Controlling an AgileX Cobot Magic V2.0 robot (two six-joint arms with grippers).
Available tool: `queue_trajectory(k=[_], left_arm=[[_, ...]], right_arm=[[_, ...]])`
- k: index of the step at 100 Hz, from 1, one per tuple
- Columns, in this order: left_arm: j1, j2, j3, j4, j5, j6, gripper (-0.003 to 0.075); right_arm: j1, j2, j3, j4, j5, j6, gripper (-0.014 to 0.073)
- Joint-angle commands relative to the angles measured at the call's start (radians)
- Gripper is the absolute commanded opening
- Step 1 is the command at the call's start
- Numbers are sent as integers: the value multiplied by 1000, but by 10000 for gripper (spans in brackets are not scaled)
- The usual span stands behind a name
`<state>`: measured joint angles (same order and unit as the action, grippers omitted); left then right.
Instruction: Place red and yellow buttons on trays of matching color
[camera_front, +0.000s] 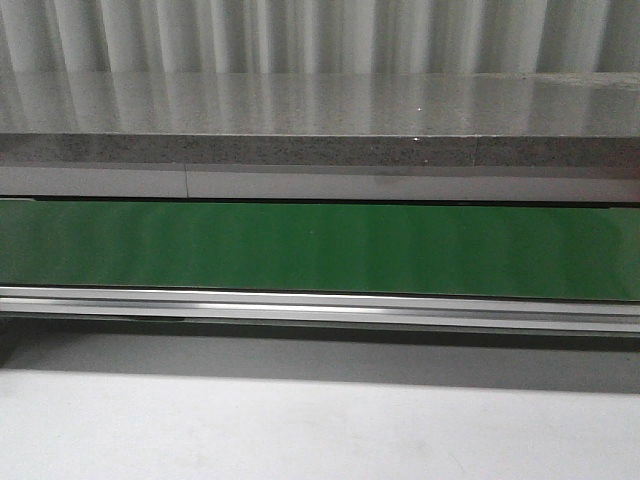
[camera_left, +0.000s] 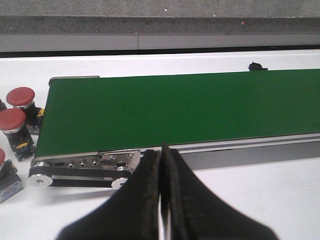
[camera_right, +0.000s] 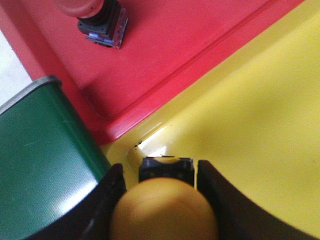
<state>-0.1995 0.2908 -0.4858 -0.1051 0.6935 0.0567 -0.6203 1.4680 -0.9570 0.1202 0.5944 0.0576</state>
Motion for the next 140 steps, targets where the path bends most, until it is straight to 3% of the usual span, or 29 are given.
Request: queue_trajectory(k=[1,36,43,55,64,102,115,135,137,140], left_arm=[[-9,8,-26,-13,-66,1,-20],[-9,8,-26,-13,-66,1,-20],[-9,8,-26,-13,-66,1,-20],[-9,8,-26,-13,-66,1,-20],[-9,8,-26,-13,-66,1,-20],[-9,8,-26,-13,-66,1,-20],[-9,8,-26,-13,-66,1,-20],[-9,8,-26,-13,-66,1,-20],[-9,8,-26,-13,-66,1,-20],[-9,8,-26,-13,-66,1,-20]], right_arm=[[-6,14,-31,13,-90,5,202],[-6,154,-31,13,-133,7,226],[-6,173,-31,13,-137,7,289],[-6,183,-31,21,-129,7,517],[-6,179,-31,21,-130,7,612],[6,-11,-31,21,-91,7,610],[38,-96,-31,21,-64,-13,479],[144,-214,-30,21,16,-22,-36],[167,-227,-30,21,23,-22,-74],[185,-237,-30,21,28,-22,-61]])
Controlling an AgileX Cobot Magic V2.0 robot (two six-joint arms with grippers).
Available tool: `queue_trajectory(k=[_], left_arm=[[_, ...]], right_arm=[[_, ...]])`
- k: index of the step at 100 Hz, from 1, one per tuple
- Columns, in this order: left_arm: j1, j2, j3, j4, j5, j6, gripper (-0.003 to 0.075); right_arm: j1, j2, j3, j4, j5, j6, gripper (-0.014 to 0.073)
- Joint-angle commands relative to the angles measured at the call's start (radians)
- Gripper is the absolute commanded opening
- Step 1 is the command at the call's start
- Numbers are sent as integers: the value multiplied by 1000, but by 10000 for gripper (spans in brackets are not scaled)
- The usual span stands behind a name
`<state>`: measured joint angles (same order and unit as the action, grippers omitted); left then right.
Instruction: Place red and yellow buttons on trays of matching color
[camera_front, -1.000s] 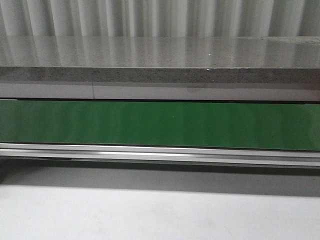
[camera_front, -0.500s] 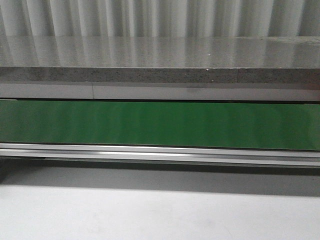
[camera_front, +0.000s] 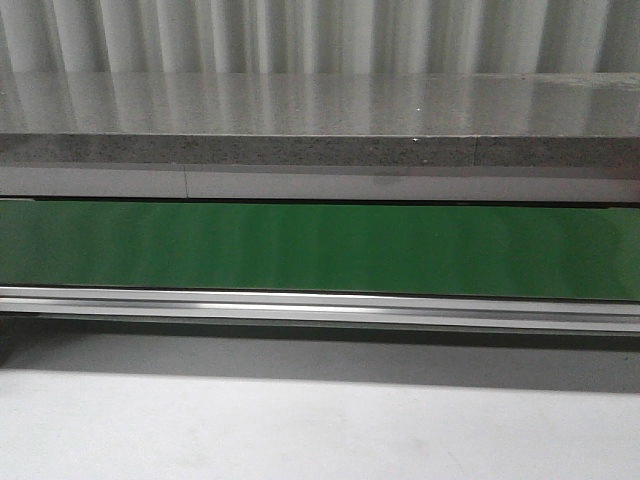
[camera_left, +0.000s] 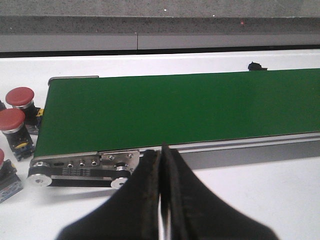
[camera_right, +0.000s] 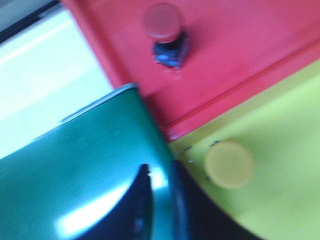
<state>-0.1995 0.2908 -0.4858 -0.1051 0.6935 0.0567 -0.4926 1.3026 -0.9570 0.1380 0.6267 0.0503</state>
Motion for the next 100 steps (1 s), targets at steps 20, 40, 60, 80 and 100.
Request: queue_trajectory(k=[20,40,60,80,100], left_arm=[[-9,8,-26,-13,-66,1,-20],[-9,8,-26,-13,-66,1,-20],[-9,8,-26,-13,-66,1,-20],[-9,8,-26,-13,-66,1,-20],[-9,8,-26,-13,-96,1,-20]], right_arm=[[267,-154,-30,3,5,-73,-59],[450,-239,13,3,22,-155,-59],[581,-395,129,3,-34,-201,-59],[611,-602,249,3,-57,-201,-59],[611,-862,343,3,-35,-201,-59]])
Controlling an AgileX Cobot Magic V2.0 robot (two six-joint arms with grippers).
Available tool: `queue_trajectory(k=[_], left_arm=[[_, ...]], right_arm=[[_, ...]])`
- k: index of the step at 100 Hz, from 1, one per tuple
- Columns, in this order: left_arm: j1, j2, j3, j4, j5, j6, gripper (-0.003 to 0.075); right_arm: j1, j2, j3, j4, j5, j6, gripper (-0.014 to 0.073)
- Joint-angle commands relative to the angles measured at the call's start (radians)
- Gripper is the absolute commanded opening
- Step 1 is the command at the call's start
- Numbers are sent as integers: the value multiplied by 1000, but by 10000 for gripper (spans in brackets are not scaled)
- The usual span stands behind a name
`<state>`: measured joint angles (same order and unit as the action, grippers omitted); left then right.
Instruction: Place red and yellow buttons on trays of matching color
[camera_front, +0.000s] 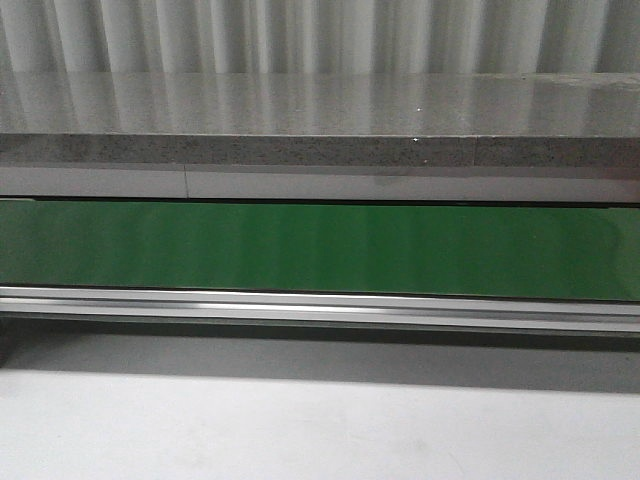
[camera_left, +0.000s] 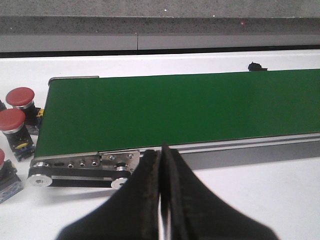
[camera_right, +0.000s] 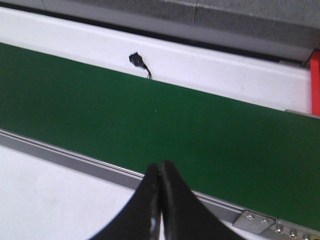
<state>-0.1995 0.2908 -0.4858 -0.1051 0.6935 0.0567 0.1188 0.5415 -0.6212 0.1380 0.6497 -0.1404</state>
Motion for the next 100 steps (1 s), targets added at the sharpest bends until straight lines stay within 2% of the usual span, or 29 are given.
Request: queue_trajectory(k=[1,12,25,41,59,71,89,95,100], left_arm=[[-9,8,-26,-13,-104,1,-20],[-9,8,-26,-9,-154,1,-20],[-9,11,-26,-5,-136,1,-20],[-9,98,-45,24,-136,-11,-20],[24,286,-137,117,-130,-125,2],[67,413,-225,123,-96,-125,109],[163,572,-352,123,-3,-125,404],[203,621,-393,123,52,-125,442],[244,665,-428,123,105,-125,441]], right_arm=[[-1,-110,10,3,-57,-11,-59],[-1,-243,39,3,-27,-11,-59],[-1,-347,44,3,7,-11,-59],[-1,-374,44,3,21,-11,-59],[-1,-374,44,3,22,-10,-59],[-1,-374,44,3,22,-10,-59],[-1,-374,44,3,22,-10,-59],[-1,-374,44,3,22,-10,-59],[-1,-374,44,3,22,-10,-59]])
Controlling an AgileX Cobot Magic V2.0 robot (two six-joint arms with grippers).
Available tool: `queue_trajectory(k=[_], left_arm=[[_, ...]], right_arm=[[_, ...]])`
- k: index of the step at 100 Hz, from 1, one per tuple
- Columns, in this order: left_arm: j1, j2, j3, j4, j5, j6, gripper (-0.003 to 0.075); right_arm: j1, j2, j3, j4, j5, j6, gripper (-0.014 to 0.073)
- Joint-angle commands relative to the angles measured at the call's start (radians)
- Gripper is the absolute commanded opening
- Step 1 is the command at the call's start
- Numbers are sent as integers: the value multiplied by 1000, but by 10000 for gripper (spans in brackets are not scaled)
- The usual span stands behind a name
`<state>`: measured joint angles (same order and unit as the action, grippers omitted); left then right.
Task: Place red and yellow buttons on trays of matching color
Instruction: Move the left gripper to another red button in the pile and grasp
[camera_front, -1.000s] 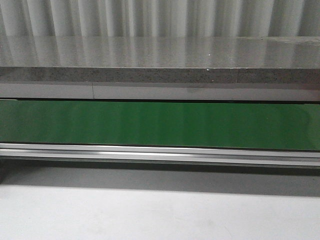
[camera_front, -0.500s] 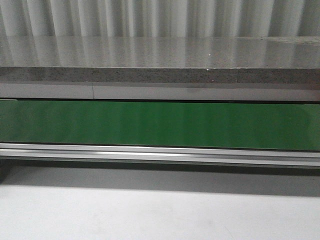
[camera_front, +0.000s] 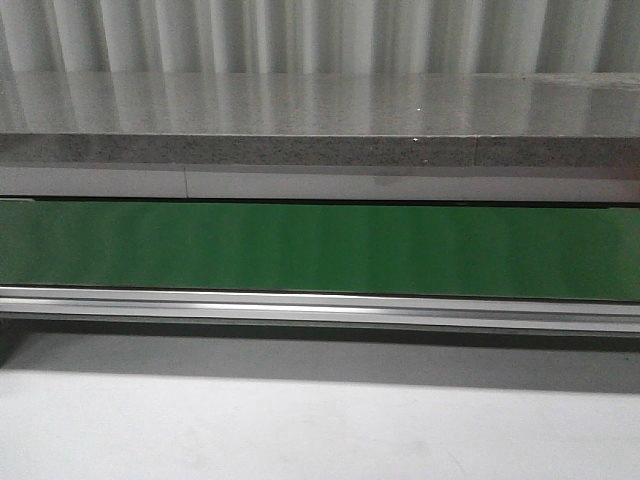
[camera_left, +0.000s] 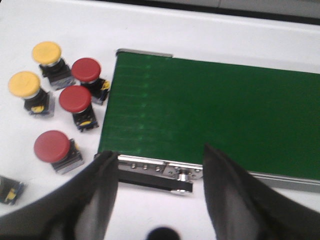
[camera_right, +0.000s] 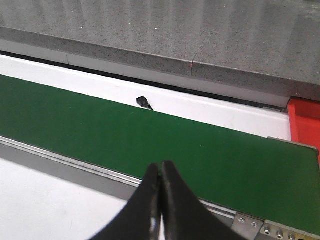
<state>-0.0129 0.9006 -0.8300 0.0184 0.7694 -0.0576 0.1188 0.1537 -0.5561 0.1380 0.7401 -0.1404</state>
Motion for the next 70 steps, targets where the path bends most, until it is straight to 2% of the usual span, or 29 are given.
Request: queue_trajectory(k=[1,17,29,51,70], left_arm=[[70,68,-88,0,46,-11,441],[200,220,-189,0,219,-11,441],[270,322,-228,0,233,-11,441],[328,510,-302,0,282,-11,441],[329,634,-355,-6,278,-11,441]], right_arm=[[-1,14,-21,3,-68,-10,-59],[-1,14,-21,3,-68,-10,-59],[-1,14,-21,3,-68,-10,-59],[-1,14,-21,3,-68,-10,-59],[-1,14,-21,3,-68,-10,-59]])
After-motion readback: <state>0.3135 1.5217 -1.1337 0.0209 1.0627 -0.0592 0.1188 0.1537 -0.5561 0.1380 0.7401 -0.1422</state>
